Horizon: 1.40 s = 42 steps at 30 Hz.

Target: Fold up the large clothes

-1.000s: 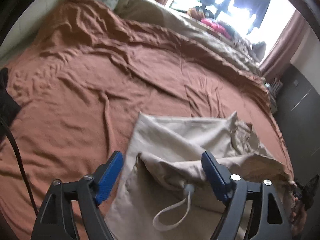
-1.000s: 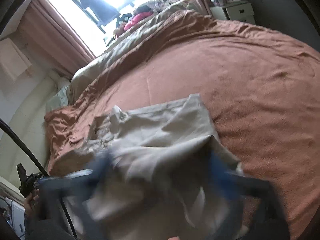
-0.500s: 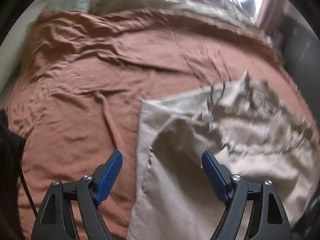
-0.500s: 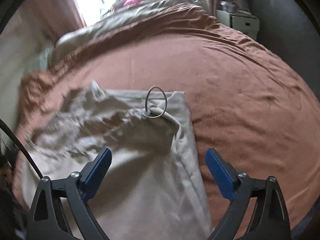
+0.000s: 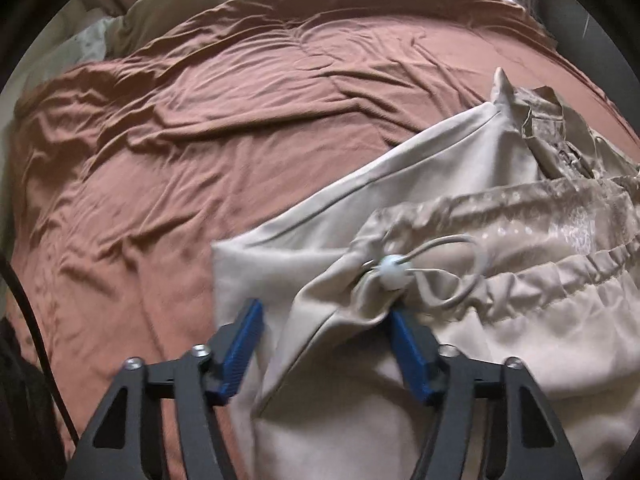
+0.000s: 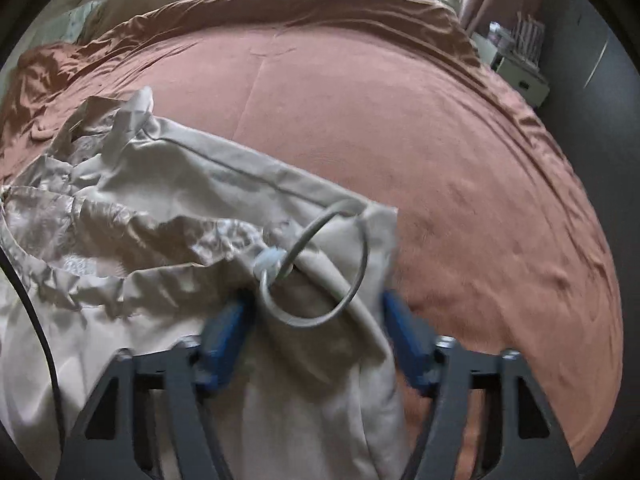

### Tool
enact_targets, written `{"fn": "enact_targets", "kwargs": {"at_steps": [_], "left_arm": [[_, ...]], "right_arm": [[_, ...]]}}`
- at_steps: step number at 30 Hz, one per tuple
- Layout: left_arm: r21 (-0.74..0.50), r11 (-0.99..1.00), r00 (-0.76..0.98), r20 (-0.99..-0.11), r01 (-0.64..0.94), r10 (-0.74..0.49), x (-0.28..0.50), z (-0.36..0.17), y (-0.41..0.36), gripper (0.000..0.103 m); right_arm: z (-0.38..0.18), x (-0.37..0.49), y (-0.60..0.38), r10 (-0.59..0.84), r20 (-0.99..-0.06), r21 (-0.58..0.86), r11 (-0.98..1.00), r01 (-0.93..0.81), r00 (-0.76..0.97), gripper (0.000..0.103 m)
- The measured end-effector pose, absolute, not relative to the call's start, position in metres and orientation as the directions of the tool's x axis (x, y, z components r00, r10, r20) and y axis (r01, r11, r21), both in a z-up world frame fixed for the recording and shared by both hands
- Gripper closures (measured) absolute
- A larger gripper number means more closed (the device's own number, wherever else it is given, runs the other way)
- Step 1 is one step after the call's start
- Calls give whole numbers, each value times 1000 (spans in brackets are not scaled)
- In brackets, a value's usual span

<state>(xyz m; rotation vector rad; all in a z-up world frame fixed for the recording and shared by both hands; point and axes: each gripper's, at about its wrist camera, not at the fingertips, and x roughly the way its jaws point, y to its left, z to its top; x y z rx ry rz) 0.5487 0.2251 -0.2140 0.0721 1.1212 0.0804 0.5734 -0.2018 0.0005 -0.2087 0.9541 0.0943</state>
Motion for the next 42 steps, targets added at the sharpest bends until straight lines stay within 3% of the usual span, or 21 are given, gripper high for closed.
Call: {"fn": "enact_targets", "kwargs": {"at_steps": [4, 7, 16, 24, 29, 38, 42], "left_arm": [[103, 995, 447, -890, 12, 87, 552, -216, 213, 81], [144, 989, 492, -863, 20, 115, 545, -206, 206, 90], [123, 990, 639, -757, -70, 140, 514, -128, 210, 92], [96, 986, 706, -688, -138, 166, 522, -81, 215, 92], [110, 983, 678, -712, -149, 183, 555, -97, 217, 92], [98, 982, 562, -809, -159, 171, 595, -175, 227, 91], [86, 982, 505, -849, -166, 159, 604, -203, 234, 76]], "right_arm": [[0, 567, -208, -4, -775, -135, 978, -159, 633, 82], [10, 554, -216, 23, -740, -106, 983, -150, 673, 89], [58, 488, -219, 54, -602, -64, 991, -116, 797, 93], [79, 495, -211, 21, -534, -78, 994, -74, 845, 93], [53, 531, -207, 3, -572, -55, 998, -42, 820, 93], [-17, 591, -216, 26, -689, 52, 999, 14, 724, 93], [-33, 610, -221, 31, -729, 70, 997, 30, 684, 86]]}}
